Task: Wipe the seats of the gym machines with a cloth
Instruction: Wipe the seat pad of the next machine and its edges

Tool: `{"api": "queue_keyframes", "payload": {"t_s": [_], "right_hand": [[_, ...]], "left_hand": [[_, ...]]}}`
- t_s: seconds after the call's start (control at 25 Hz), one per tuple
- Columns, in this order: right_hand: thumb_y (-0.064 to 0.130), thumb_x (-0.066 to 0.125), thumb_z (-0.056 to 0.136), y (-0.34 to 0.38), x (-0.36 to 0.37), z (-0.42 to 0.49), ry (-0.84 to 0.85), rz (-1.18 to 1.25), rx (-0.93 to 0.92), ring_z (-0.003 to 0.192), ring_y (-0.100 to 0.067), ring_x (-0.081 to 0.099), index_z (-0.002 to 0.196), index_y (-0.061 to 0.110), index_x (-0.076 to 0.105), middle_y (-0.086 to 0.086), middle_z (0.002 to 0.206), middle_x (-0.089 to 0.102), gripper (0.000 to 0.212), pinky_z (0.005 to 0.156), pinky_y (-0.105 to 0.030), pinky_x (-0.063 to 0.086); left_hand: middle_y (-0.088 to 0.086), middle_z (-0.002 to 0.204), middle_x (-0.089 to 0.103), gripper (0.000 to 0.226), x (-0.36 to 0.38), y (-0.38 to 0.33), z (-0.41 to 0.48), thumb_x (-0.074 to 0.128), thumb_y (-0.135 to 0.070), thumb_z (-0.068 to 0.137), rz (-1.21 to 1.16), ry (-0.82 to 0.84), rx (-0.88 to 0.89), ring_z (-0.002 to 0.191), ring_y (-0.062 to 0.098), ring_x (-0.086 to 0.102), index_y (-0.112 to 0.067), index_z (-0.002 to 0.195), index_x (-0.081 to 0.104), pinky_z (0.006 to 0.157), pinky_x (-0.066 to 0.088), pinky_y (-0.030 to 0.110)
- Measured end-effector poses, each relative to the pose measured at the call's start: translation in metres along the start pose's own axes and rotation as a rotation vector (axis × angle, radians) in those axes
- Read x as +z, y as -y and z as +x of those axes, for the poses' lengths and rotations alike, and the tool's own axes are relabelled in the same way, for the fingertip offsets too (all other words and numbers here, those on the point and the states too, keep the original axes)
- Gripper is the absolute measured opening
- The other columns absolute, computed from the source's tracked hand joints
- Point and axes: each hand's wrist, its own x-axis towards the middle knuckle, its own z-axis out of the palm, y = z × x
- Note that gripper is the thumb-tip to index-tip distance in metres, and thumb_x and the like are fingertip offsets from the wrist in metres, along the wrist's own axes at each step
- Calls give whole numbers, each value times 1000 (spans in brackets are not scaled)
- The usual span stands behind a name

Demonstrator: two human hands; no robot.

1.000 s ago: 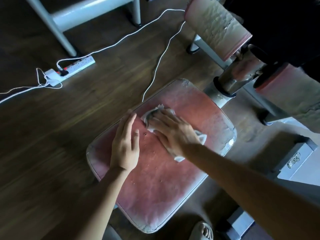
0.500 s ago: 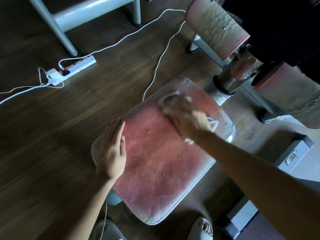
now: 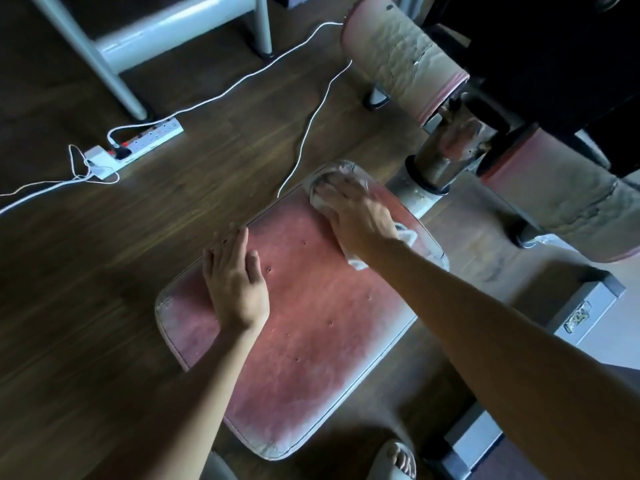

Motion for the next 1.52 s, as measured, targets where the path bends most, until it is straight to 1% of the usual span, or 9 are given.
{"api": "queue_keyframes", "payload": {"t_s": [0.08,0.28,0.4,0.6,0.76,0.88,1.0,1.28,1.52], "right_hand": [[16,60,92,4,7,16,-20,6,195,122,-35,58,116,15,72,-11,125,66,27,103,-45,47],[18,57,94,15,-25,-89,90,94,-28,131,-28,51,117,15,69,-6,133,62,26,103,-41,45],[13,62,95,2,-39,-104,106,142,-19,130,-29,53,120,14,68,-6,136,61,26,103,-44,49],[5,58,95,-57,-79,-106,-108,264,470,111,-21,60,129,15,64,-3,132,58,35,93,-30,50],[7,54,95,-88,-78,-86,38,403,567,113,-13,59,130,22,64,1,131,61,39,89,-11,38],[21,57,94,-94,-67,-58,70,520,574,104,-1,61,119,35,69,13,115,68,31,87,-17,45],[37,64,93,-104,-60,-51,157,500,620,99,-10,64,121,37,69,13,104,70,28,86,-28,50],[33,46,102,-114,-71,-120,161,516,541,113,-10,63,127,20,67,9,124,68,35,97,-37,52],[40,45,104,-119,-52,-69,248,457,509,109,-10,64,129,29,64,14,125,68,34,91,-34,53]], "left_hand": [[16,143,56,47,-1,-1,-1,40,-21,96,16,34,-4,136,38,47,-5,136,58,116,23,49],[20,149,48,53,3,-19,5,44,-25,94,72,108,-48,140,44,37,-4,142,50,119,16,56],[16,155,42,54,13,-40,6,37,-34,99,79,195,180,146,41,32,-7,145,48,121,18,55],[13,160,32,59,61,-95,28,26,-37,102,73,291,224,150,36,24,-8,151,39,124,11,49],[10,163,29,54,71,-91,23,32,-30,104,164,214,244,151,33,22,-11,155,33,125,10,45],[10,163,28,54,72,-96,21,31,-29,104,179,185,242,151,33,21,-10,155,33,125,10,44],[10,163,27,54,70,-96,21,31,-28,104,196,175,244,151,35,21,-9,154,34,125,12,47],[10,163,27,53,71,-98,20,33,-26,104,203,170,254,152,35,20,-9,155,32,123,17,52],[9,164,25,54,70,-97,20,34,-25,103,238,179,249,152,34,17,-9,155,31,123,15,51]]}}
